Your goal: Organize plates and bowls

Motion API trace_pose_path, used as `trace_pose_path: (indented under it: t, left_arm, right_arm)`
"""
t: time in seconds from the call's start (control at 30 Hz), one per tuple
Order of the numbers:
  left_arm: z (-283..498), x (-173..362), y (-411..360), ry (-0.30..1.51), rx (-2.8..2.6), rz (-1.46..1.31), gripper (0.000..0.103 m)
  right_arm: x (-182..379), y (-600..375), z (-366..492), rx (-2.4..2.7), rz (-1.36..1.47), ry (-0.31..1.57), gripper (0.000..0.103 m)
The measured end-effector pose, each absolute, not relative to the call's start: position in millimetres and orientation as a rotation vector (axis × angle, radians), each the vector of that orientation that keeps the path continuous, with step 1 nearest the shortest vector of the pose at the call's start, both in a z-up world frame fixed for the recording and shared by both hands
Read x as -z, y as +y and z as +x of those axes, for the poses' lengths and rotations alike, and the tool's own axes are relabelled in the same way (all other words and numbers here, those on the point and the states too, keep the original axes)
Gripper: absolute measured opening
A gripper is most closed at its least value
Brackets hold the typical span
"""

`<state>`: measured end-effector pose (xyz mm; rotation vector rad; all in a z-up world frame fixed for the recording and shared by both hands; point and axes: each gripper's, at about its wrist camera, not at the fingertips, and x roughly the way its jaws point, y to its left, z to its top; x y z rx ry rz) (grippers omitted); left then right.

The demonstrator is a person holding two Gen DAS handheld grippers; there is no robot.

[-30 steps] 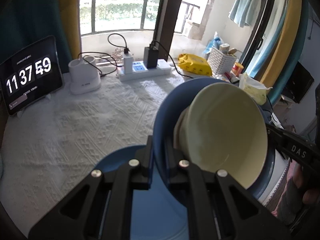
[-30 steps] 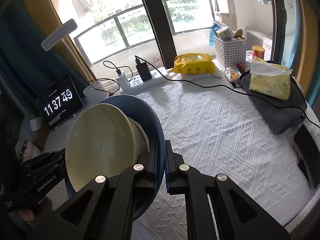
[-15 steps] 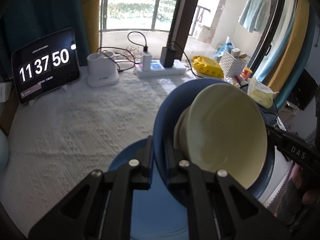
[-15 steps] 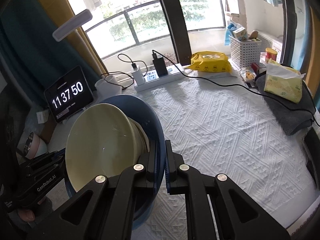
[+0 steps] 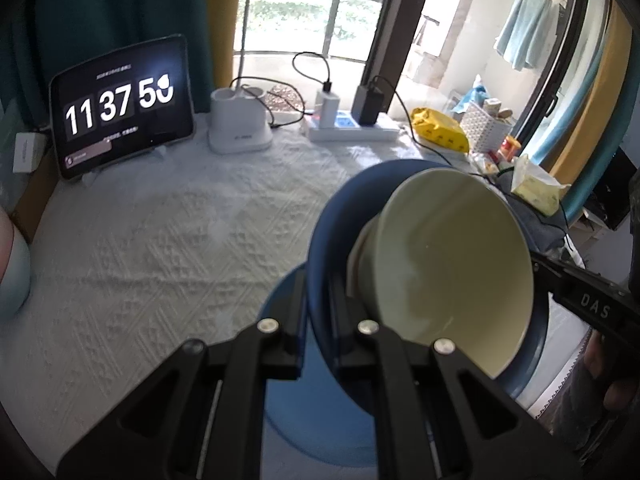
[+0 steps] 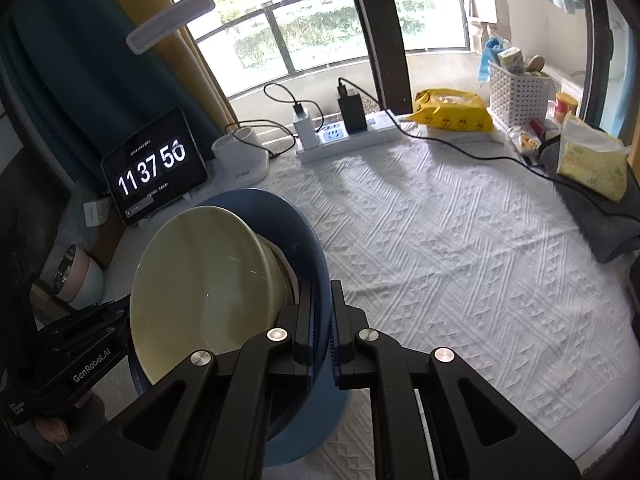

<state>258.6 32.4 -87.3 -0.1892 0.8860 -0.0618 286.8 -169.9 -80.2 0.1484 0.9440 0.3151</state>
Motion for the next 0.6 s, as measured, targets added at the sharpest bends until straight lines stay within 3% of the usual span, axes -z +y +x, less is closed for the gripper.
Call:
trace_pose_path:
  t: [0.6]
  left_arm:
    - [251.7,105.2,49.4,0.927,0.02,-0.195,0.007]
  right_arm:
    - [104.4,-148.5,288.0,-0.356,0.158,1.024,0.01]
